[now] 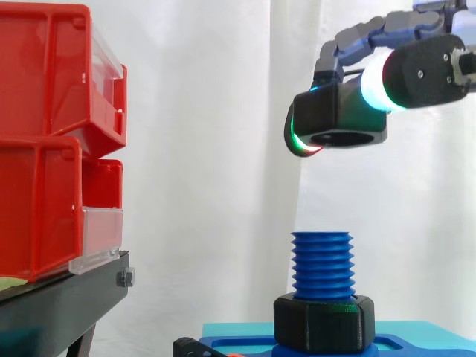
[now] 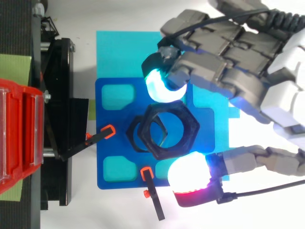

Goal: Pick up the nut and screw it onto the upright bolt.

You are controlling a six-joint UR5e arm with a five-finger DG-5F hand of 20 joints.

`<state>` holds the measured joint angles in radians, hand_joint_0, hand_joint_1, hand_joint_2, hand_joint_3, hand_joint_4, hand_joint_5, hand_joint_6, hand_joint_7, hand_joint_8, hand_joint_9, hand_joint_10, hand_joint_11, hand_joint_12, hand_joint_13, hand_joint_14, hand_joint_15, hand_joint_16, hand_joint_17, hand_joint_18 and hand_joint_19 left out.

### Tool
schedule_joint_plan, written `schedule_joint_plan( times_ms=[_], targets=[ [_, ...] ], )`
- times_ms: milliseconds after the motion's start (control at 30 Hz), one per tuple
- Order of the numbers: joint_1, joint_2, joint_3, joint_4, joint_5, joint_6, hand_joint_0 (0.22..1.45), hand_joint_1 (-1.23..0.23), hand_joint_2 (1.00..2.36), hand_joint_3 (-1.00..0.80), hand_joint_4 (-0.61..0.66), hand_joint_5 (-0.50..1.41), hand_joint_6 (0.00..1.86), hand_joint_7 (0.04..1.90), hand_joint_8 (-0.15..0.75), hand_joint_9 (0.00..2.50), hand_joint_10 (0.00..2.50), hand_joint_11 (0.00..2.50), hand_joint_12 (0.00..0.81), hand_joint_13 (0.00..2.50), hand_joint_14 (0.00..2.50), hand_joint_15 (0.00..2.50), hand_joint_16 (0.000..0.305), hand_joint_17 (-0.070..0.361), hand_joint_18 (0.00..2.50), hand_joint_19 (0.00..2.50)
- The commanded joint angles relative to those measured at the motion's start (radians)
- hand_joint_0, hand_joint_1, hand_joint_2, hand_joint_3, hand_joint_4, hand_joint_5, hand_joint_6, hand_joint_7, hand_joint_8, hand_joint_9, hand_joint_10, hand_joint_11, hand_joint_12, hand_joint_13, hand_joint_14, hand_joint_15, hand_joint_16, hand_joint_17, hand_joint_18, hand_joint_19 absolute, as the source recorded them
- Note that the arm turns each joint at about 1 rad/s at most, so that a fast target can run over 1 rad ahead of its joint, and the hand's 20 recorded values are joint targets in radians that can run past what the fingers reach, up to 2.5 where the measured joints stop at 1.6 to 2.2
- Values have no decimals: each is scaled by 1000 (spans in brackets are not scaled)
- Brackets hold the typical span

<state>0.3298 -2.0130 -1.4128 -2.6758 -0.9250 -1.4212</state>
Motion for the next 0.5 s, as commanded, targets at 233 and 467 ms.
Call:
schedule_joint_plan(
  times_ms=[233, 467],
  targets=[
    [-5, -13, 0, 8, -25, -16, 537, -559, 1000, -500, 270, -160, 596, 1130, 278, 572, 0, 0, 282, 577, 0, 0, 27, 60, 305, 0],
    [-5, -43, 0, 11, -26, -15, 537, -558, 1000, -500, 274, -161, 598, 1131, 277, 578, 0, 0, 283, 585, 0, 0, 27, 61, 312, 0]
  ],
)
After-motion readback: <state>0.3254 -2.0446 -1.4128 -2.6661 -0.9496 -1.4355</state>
